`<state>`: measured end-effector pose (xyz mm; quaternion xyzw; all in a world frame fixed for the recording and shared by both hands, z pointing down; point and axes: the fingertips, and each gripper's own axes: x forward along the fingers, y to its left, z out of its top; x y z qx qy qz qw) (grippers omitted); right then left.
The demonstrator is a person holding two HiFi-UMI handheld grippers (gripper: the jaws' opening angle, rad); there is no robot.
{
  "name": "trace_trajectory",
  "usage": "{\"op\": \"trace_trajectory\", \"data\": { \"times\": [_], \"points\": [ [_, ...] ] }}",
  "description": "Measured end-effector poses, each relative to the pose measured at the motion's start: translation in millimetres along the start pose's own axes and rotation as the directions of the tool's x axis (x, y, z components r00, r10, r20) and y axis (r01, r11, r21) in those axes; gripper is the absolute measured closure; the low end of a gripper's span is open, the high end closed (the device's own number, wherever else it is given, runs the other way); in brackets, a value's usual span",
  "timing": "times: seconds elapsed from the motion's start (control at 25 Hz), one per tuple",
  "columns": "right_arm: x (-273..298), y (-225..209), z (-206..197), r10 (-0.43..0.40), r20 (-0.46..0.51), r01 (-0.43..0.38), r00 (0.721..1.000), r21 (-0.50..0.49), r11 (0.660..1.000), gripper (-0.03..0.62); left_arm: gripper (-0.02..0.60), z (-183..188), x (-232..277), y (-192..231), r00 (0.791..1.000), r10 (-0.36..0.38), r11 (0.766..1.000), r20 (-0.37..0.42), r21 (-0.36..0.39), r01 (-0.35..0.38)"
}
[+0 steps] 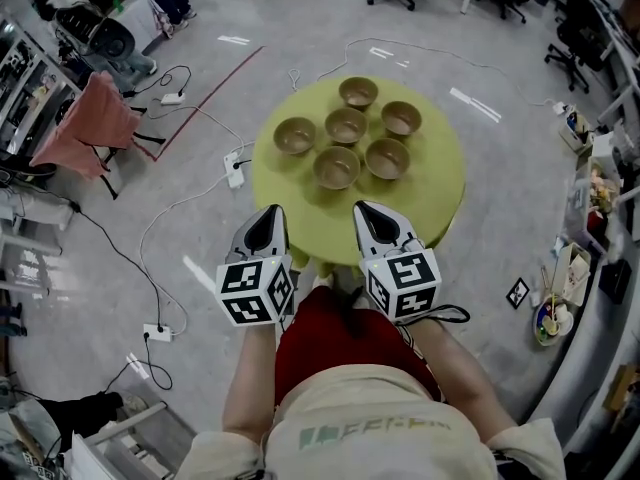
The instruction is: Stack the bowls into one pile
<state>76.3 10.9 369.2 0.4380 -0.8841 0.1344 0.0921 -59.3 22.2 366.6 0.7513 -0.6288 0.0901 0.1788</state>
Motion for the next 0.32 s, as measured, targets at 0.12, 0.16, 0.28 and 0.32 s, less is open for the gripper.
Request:
{"op": "trace_trajectory", "data": {
  "times": [0.12,0.16,0.28,0.32],
  "points": [
    [-0.8,1.1,-2.7,0.006,0.0,-0.006,1.0,0.011,1.0,0.559,0.558,-4.6,-2.3,0.7,1.0,0.004,1.0,-0.007,-0.003,-0.004],
    [-0.8,1.5,-2.7,0.008,0.002,-0.008,1.0,0.01,1.0,0.559,0.558,-5.4,-3.1,1.1,1.0,0.005,1.0,-0.006,-0.004,-0.005],
    [-0.3,0.0,-1.5,0.012,0.007,-0.012,1.0,0.006,1.0,0.559,0.558,-5.9,-3.7,1.2,1.0,0.008,1.0,0.0,-0.006,-0.008],
    [-0.1,-0.7,-1.0,0.013,0.009,-0.013,1.0,0.004,1.0,0.559,0.558,-6.0,-3.6,1.1,1.0,0.009,1.0,0.002,-0.007,-0.009]
  ]
}}
